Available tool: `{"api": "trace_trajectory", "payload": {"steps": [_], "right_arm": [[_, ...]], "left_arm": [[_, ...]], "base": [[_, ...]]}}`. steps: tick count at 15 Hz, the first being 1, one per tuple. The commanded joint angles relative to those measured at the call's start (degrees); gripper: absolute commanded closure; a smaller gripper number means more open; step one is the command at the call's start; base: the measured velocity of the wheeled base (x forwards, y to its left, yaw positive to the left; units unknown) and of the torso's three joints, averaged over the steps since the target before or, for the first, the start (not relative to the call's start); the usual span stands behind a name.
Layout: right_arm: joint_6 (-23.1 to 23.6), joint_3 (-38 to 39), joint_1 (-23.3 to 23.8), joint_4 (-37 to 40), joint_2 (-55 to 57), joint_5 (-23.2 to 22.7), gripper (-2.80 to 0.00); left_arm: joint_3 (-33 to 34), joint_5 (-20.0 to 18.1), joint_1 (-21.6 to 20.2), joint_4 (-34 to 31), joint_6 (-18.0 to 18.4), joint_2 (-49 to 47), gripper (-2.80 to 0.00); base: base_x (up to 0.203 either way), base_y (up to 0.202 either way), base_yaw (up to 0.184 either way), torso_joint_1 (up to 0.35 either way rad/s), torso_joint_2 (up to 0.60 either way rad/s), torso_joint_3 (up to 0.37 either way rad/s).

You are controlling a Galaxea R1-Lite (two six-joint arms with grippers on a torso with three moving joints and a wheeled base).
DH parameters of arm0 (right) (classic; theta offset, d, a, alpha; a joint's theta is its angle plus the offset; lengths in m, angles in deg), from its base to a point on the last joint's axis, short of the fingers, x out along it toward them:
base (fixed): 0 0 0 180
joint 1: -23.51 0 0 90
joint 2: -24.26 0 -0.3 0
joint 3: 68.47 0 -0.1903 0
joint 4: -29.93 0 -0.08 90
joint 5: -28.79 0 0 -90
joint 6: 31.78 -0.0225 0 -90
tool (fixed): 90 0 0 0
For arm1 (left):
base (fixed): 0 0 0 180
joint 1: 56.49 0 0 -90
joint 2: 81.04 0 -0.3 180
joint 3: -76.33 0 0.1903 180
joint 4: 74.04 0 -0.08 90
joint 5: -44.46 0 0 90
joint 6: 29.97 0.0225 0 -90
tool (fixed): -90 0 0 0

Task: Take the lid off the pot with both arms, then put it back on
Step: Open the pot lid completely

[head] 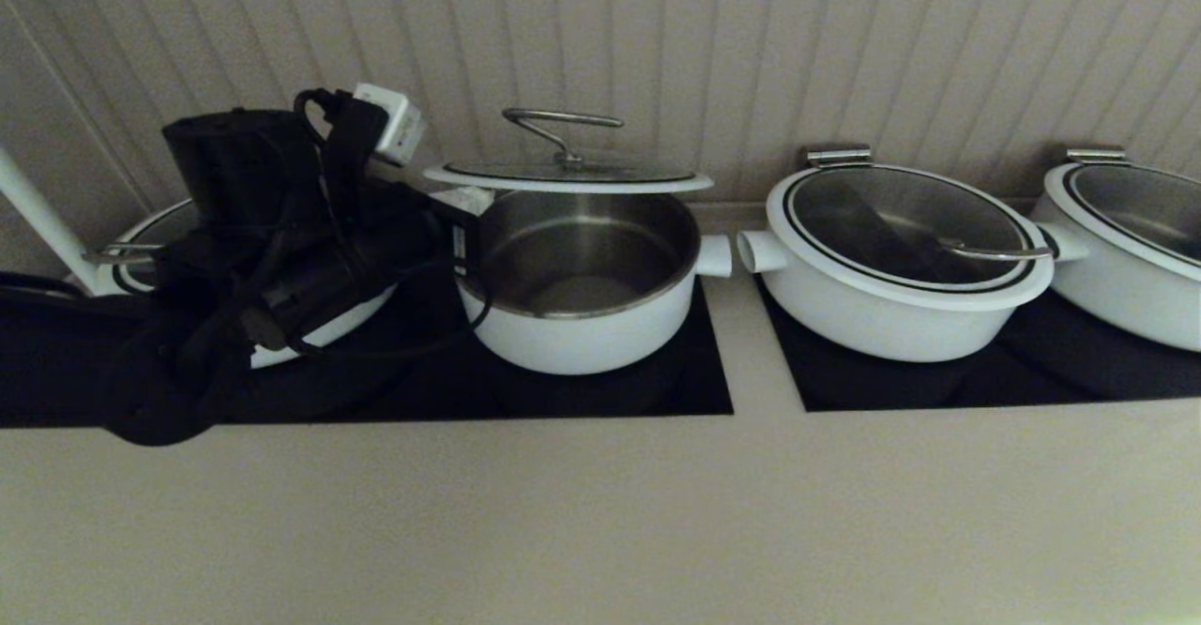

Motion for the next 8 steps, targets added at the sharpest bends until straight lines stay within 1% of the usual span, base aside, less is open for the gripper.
{"api": "trace_trajectory", "payload": {"steps": [1, 8], "right_arm": [[0.1, 0.0, 0.0, 0.0, 0.0, 0.0, 0.00], [0.1, 0.0, 0.0, 0.0, 0.0, 0.0, 0.00]], "left_arm": [[-0.9, 0.0, 0.4, 0.3, 0.0, 0.6, 0.00], [-1.1, 0.0, 0.5, 0.3, 0.0, 2.1, 0.00]], "base": [[0.000, 0.000, 0.000, 0.000, 0.00, 0.000], [0.000, 0.000, 0.000, 0.000, 0.00, 0.000]]}}
